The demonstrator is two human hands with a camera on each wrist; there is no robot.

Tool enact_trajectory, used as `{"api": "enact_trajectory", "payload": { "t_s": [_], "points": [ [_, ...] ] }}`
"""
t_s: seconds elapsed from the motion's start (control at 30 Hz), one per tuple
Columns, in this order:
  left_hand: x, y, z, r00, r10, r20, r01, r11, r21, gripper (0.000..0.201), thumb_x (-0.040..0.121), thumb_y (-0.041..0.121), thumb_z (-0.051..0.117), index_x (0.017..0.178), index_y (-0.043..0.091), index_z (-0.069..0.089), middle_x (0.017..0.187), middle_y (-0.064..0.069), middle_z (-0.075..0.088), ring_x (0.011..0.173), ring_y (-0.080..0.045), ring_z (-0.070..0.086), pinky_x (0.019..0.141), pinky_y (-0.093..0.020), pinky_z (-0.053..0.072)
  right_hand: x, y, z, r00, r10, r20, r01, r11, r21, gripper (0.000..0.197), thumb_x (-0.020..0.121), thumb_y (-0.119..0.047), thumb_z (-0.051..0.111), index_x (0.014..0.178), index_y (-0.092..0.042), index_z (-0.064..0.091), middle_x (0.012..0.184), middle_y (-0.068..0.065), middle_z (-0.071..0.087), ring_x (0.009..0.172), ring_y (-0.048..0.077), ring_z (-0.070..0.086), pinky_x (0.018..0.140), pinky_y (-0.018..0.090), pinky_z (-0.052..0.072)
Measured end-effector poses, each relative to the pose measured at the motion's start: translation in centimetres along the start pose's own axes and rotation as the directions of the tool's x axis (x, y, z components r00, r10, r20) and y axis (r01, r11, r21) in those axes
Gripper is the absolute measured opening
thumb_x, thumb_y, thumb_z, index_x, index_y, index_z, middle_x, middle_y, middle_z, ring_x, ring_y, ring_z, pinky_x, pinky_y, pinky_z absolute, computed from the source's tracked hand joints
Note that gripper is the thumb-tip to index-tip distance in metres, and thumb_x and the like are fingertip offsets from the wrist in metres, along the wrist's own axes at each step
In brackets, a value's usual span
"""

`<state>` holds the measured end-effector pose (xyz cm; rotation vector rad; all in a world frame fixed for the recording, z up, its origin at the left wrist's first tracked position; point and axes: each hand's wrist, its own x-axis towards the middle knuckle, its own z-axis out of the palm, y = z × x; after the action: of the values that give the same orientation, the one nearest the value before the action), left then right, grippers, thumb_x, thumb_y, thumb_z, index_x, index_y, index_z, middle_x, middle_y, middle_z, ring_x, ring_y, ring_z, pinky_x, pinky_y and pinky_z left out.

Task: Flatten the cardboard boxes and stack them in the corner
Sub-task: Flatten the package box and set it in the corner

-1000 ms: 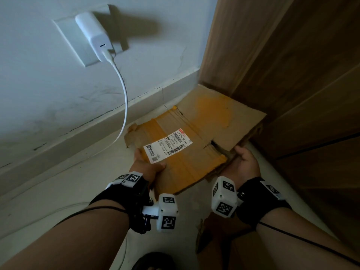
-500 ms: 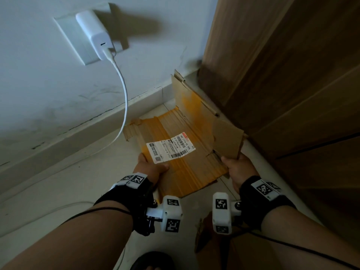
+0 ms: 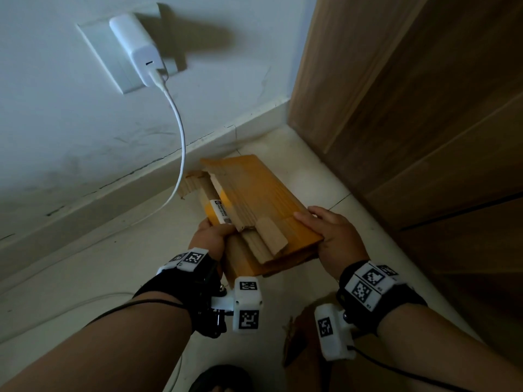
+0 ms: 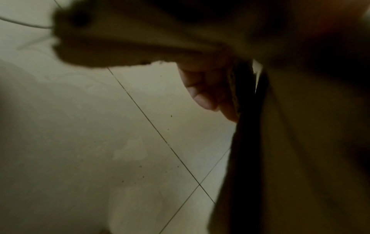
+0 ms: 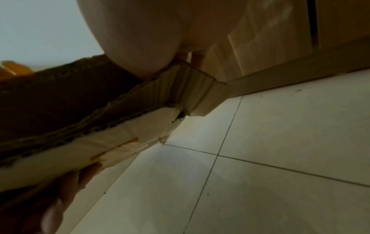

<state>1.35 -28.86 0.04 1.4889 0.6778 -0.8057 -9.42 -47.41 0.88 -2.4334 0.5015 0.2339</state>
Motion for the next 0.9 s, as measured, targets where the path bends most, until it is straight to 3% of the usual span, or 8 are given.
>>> {"api": "enact_trajectory", "payload": {
  "t_s": [0.17, 0.37, 0.47, 0.57, 0.63, 0.73, 0.83, 0.9],
  "points": [
    [4.9, -3.2, -1.0, 1.0, -0.027, 0.007, 0.027, 0.999, 0.047, 0.104, 0.04, 0.083, 0.065, 0.128, 0.028, 0.052, 0.124, -0.009, 0.063, 0.11, -0.037, 0.062, 0.093, -0.057, 0.048, -0.1, -0.5, -0.5, 0.997, 0.008, 0.082, -0.004, 0.999, -0.052, 0.071, 0.082, 0.011, 0.043, 0.135, -0.037, 0.049, 0.15, -0.003, 0.036, 0.135, 0.021, 0.032, 0.114, 0.035, 0.031],
    [0.0, -0.2, -0.3, 0.996, 0.085, 0.014, -0.086, 0.989, 0.118, 0.096, 0.046, 0.033, 0.083, 0.132, 0.016, 0.044, 0.114, -0.013, 0.064, 0.098, -0.038, 0.064, 0.088, -0.056, 0.052, -0.3, -0.3, -0.2, 0.965, 0.147, 0.217, -0.209, 0.931, 0.298, 0.073, 0.082, 0.01, 0.051, 0.135, -0.039, 0.045, 0.143, -0.004, 0.042, 0.128, 0.017, 0.044, 0.101, 0.026, 0.043],
    [-0.1, 0.0, -0.2, 0.996, 0.09, 0.009, -0.09, 0.992, 0.085, 0.08, 0.065, 0.022, 0.08, 0.134, 0.015, 0.04, 0.115, -0.013, 0.062, 0.099, -0.038, 0.062, 0.089, -0.055, 0.052, -0.6, 0.7, -0.3, 0.899, 0.274, 0.341, -0.43, 0.692, 0.58, 0.082, 0.077, 0.008, 0.049, 0.141, -0.04, 0.031, 0.137, 0.003, 0.049, 0.114, 0.023, 0.052, 0.088, 0.035, 0.046],
    [0.2, -0.2, 0.0, 0.995, 0.097, 0.024, -0.098, 0.994, 0.052, 0.078, 0.068, 0.018, 0.078, 0.135, 0.015, 0.04, 0.117, -0.014, 0.062, 0.1, -0.037, 0.062, 0.089, -0.055, 0.052, -0.6, 1.6, -0.5, 0.836, 0.368, 0.407, -0.488, 0.161, 0.858, 0.079, 0.074, -0.001, 0.051, 0.142, -0.035, 0.03, 0.106, 0.011, 0.06, 0.085, 0.026, 0.054, 0.078, 0.038, 0.043],
    [0.0, -0.1, 0.5, 0.994, 0.103, 0.034, -0.104, 0.994, 0.017, 0.084, 0.062, 0.023, 0.082, 0.135, 0.016, 0.04, 0.117, -0.014, 0.063, 0.1, -0.038, 0.063, 0.087, -0.056, 0.052, -0.4, 1.7, -0.4, 0.774, 0.467, 0.427, -0.468, -0.032, 0.883, 0.06, 0.085, -0.025, 0.061, 0.14, -0.029, 0.037, 0.104, 0.013, 0.06, 0.093, 0.03, 0.058, 0.083, 0.041, 0.047],
    [-0.2, -0.1, 1.2, 0.993, 0.104, 0.047, -0.103, 0.995, -0.016, 0.095, 0.052, 0.03, 0.085, 0.134, 0.016, 0.04, 0.113, -0.011, 0.064, 0.098, -0.036, 0.064, 0.086, -0.056, 0.053, -0.1, 1.2, -0.2, 0.712, 0.462, 0.529, -0.543, -0.114, 0.832, 0.084, 0.066, -0.057, 0.071, 0.132, -0.01, 0.05, 0.12, 0.022, 0.063, 0.109, 0.037, 0.062, 0.09, 0.048, 0.051],
    [0.1, -0.2, 1.6, 0.992, 0.119, 0.033, -0.117, 0.991, -0.06, 0.076, 0.07, 0.014, 0.078, 0.134, 0.014, 0.037, 0.099, -0.004, 0.062, 0.09, -0.029, 0.062, 0.084, -0.05, 0.053, -0.1, 0.4, -0.1, 0.709, 0.45, 0.543, -0.549, -0.131, 0.825, 0.059, 0.082, -0.056, 0.055, 0.113, -0.006, 0.061, 0.094, 0.02, 0.073, 0.093, 0.034, 0.066, 0.079, 0.044, 0.053],
    [0.3, -0.4, 1.8, 0.991, 0.127, 0.032, -0.125, 0.99, -0.065, 0.075, 0.072, 0.012, 0.076, 0.135, 0.014, 0.036, 0.098, -0.003, 0.061, 0.088, -0.027, 0.061, 0.083, -0.048, 0.053, -0.2, 0.2, 0.4, 0.722, 0.477, 0.501, -0.501, -0.139, 0.854, 0.058, 0.076, -0.054, 0.062, 0.109, -0.006, 0.061, 0.1, 0.022, 0.072, 0.096, 0.035, 0.066, 0.084, 0.047, 0.053]
  ]
}}
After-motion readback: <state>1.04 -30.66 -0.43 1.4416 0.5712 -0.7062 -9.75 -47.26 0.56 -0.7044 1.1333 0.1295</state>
